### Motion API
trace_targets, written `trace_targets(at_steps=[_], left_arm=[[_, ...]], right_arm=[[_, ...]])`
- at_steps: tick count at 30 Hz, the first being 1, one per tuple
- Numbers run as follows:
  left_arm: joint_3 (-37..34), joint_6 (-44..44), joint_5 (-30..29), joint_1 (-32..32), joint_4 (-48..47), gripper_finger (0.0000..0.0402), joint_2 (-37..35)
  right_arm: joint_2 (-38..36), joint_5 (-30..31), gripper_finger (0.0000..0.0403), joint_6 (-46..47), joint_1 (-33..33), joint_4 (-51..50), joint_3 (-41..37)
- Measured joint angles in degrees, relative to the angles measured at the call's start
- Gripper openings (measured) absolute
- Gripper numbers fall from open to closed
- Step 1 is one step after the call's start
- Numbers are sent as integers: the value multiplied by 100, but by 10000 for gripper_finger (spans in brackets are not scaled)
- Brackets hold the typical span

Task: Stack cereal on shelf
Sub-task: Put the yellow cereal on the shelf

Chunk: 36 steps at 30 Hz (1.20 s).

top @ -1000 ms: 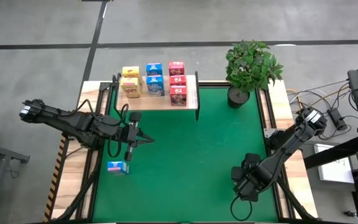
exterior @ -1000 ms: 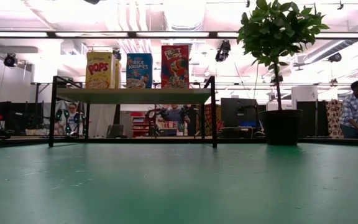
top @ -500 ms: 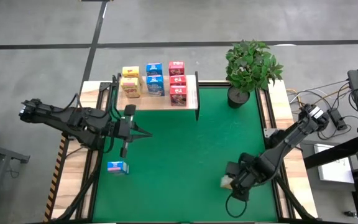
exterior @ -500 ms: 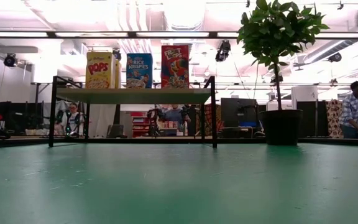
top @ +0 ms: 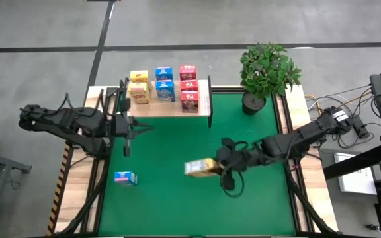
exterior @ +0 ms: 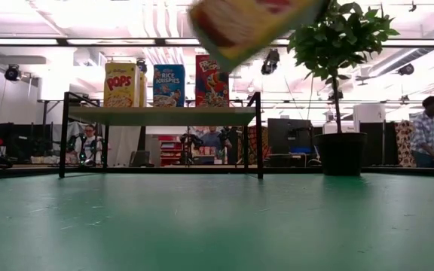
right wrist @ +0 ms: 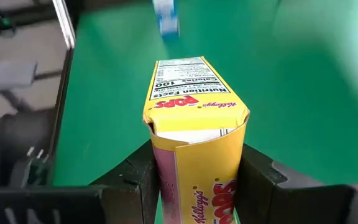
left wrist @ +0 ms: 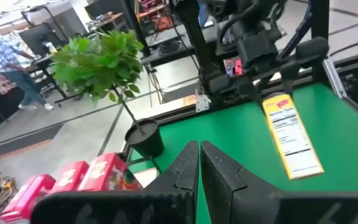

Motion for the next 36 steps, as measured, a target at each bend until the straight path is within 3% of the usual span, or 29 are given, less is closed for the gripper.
trace_targets(at_steps=[8,13,23,36], left_arm=[[266,-307,-2,0,-492,0,-246],[252,-541,-2,0,-749,0,-368],[117,-721,-11,0,-990,0,-494],[-229,-937,-16,0,-920,0,-798]], right_arm=[[28,7,144,-2206,-921,1569,0],[31,-11,145,-2902,-1340,2144,32],[405,-15,143,-3655,-1835,1729,1186],[1423,-10,143,-4285,-2292,1067,2629]])
